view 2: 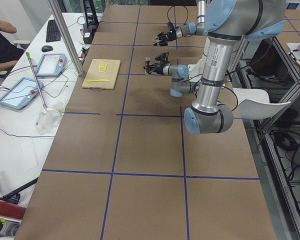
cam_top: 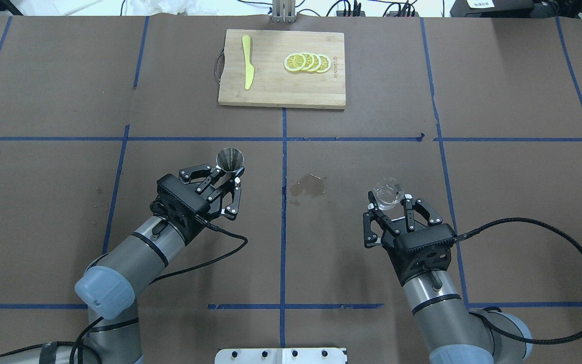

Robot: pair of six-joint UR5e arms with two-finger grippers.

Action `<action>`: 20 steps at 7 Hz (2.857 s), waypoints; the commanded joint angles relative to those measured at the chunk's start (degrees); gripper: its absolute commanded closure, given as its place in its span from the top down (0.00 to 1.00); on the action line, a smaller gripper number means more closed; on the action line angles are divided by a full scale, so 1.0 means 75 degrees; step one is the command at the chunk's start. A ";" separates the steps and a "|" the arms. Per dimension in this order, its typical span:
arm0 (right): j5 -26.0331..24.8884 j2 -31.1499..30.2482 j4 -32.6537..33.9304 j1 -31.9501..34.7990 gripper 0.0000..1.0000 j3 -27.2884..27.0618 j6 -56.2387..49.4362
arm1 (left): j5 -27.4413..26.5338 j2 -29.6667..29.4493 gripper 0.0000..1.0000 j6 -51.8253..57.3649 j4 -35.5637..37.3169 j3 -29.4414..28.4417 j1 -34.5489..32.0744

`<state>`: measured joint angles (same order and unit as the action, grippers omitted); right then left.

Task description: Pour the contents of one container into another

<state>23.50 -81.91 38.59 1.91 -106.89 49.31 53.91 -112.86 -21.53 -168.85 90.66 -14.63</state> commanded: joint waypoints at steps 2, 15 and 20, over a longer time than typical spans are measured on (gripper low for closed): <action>-0.0518 0.0771 0.1365 -0.0617 0.00 -0.0699 -0.0435 | 0.1070 -0.0526 0.00 0.0152 -0.0829 -0.0533 -0.0100; 0.1014 0.2307 0.5150 0.0483 0.00 -0.1777 -0.2214 | 0.1976 -0.1264 0.00 0.0164 -0.1439 -0.1284 -0.0077; 0.1062 0.2366 0.6163 0.0507 0.00 -0.2025 -0.2427 | 0.1952 -0.1545 0.00 0.0175 -0.1439 -0.1494 -0.0077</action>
<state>31.46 -64.33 83.77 5.75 -121.88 31.16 68.62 -123.76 -20.28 -179.68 80.20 -15.21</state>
